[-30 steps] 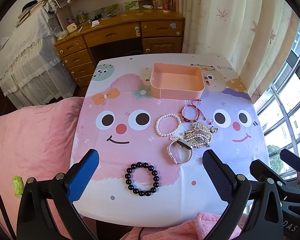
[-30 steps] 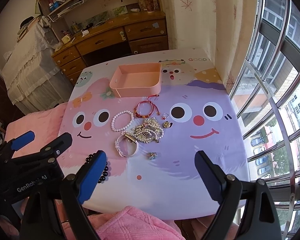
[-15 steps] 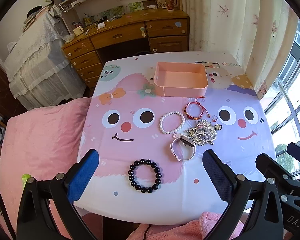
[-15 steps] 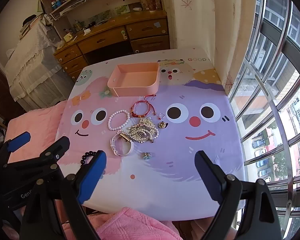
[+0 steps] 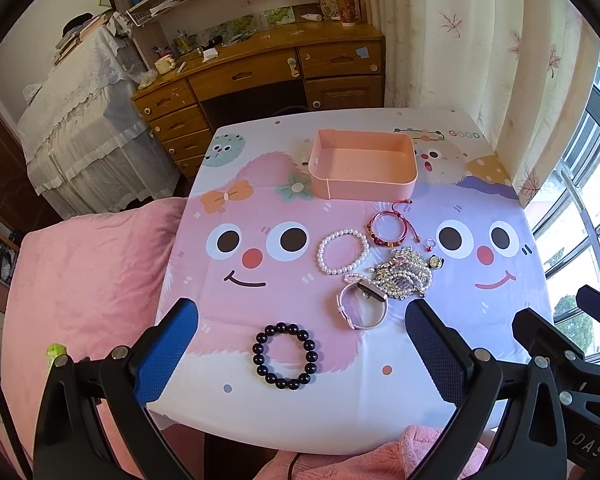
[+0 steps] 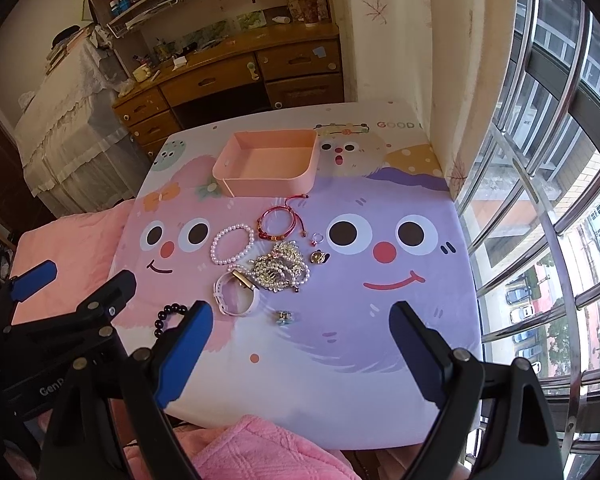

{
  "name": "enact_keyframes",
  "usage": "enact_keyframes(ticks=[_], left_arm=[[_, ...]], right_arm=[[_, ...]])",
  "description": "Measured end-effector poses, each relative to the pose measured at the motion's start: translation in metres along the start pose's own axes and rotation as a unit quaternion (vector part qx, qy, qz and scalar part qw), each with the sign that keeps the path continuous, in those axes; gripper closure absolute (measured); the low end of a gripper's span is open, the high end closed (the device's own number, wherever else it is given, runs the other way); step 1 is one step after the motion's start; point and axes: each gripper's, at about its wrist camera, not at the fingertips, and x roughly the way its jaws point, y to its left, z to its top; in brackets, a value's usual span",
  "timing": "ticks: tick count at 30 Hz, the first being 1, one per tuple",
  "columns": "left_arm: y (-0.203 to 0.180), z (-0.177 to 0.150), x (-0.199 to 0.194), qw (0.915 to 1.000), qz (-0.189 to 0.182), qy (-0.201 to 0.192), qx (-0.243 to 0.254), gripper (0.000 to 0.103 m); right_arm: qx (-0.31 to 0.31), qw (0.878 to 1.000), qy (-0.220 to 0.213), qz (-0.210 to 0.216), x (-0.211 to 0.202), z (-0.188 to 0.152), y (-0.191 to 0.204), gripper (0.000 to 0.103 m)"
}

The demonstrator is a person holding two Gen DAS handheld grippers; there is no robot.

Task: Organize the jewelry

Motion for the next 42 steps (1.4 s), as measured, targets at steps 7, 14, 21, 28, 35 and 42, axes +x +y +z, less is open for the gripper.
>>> enact_keyframes(ticks=[7, 14, 21, 28, 35, 42], left_arm=[[0.0, -0.002, 0.006, 0.9998, -0.005, 0.016, -0.006, 0.001], [0.013, -0.004, 0.023, 0.997, -0.041, 0.048, -0.045, 0.001], [0.033, -0.021, 0.076, 0.9887, -0.072, 0.1, -0.085, 0.001], [0.051, -0.059, 0.131, 0.9757, -0.09, 0.143, -0.139, 0.001], [0.059, -0.086, 0.168, 0.9698, -0.085, 0.153, -0.17, 0.001], [0.061, -0.103, 0.19, 0.9651, -0.08, 0.159, -0.193, 0.004]], right_arm=[[-0.004, 1.0, 0.014, -0.002, 0.006, 0.0, -0.003, 0.012], [0.03, 0.998, 0.052, 0.022, 0.02, 0.003, -0.009, 0.012], [0.016, 0.999, 0.031, 0.041, 0.05, -0.008, -0.009, 0.013], [-0.043, 0.997, 0.02, 0.056, 0.095, -0.034, -0.003, 0.013], [-0.117, 0.991, 0.005, 0.058, 0.131, -0.056, 0.01, 0.027], [-0.154, 0.987, 0.014, 0.046, 0.159, -0.067, 0.026, 0.04]])
